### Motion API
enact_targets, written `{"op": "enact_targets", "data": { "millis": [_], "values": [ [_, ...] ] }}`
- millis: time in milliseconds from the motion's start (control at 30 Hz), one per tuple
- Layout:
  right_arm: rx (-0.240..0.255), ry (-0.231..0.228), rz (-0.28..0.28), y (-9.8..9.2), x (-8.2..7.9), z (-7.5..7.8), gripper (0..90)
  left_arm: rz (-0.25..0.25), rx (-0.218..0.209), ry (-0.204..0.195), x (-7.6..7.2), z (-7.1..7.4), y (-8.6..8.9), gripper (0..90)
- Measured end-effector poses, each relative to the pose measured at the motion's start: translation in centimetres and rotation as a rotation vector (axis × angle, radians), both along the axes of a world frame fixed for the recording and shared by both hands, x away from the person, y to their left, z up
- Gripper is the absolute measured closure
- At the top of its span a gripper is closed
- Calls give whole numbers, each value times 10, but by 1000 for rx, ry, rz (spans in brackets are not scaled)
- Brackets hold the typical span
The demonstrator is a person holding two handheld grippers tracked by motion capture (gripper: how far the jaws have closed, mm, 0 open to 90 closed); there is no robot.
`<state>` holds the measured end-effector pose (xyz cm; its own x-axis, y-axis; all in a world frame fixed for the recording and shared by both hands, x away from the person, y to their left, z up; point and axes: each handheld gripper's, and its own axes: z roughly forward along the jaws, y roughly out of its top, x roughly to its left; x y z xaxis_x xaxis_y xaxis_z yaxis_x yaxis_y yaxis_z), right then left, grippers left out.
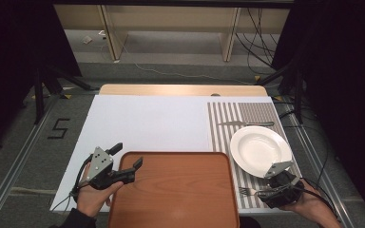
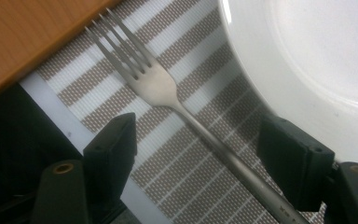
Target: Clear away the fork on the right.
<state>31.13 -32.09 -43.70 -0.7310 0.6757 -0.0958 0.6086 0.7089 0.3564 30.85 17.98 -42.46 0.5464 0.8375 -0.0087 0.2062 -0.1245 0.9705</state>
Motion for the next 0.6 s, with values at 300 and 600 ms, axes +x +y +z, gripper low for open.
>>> {"op": "enact_targets", "data": {
  "millis": [300, 600],
  "values": [
    [-42, 30, -16, -7, 5, -9, 345, 0, 0, 2, 0, 0, 0, 168],
    [-50, 41, -24, -8, 10, -12, 394, -3, 2, 3, 1, -1, -1, 168]
  ]
}}
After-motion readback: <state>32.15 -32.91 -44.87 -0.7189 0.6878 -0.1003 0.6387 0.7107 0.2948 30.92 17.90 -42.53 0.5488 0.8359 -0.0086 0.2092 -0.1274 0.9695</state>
